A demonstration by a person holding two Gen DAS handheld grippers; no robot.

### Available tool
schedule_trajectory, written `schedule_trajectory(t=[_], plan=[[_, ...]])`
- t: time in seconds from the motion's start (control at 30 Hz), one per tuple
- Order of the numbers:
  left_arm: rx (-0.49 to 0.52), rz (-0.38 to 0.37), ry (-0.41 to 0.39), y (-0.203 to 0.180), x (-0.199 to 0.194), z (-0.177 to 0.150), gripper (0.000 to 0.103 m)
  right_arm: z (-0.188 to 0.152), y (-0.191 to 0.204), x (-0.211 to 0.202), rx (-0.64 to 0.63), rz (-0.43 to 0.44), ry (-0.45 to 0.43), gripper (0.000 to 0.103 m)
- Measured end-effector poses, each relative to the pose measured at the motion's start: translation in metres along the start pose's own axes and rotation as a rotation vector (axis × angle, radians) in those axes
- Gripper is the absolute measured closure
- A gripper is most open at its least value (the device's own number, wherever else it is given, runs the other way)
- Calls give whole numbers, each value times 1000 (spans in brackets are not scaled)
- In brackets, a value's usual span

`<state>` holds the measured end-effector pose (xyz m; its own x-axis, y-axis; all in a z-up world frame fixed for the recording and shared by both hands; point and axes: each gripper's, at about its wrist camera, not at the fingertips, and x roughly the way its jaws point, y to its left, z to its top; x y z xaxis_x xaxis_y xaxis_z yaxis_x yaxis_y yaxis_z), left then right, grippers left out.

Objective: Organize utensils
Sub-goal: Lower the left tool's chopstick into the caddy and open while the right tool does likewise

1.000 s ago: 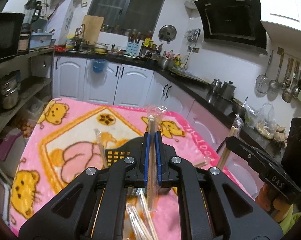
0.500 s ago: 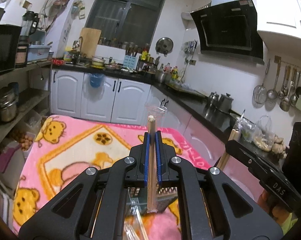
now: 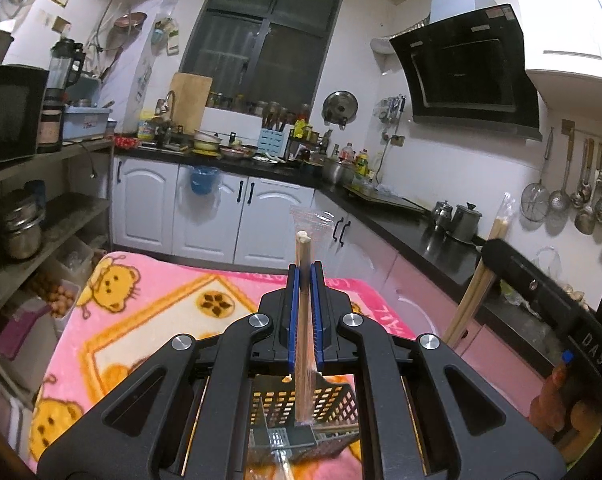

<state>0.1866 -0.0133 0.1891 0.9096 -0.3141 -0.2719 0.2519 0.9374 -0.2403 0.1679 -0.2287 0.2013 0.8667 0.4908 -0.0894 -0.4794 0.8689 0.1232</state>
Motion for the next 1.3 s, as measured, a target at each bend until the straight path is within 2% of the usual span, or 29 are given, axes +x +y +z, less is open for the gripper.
schedule_trajectory(t=[0.17,0.73,1.3], plan=[[-18,7,8,7,11,-8,100,-10,-9,11,2,-39,0,97],[-44,17,67,20,38,-46,100,-64,-40,46,107,-96,72,97],[-40,21,104,25,45,-68,100,-84,-50,53,149,-132,123,96]])
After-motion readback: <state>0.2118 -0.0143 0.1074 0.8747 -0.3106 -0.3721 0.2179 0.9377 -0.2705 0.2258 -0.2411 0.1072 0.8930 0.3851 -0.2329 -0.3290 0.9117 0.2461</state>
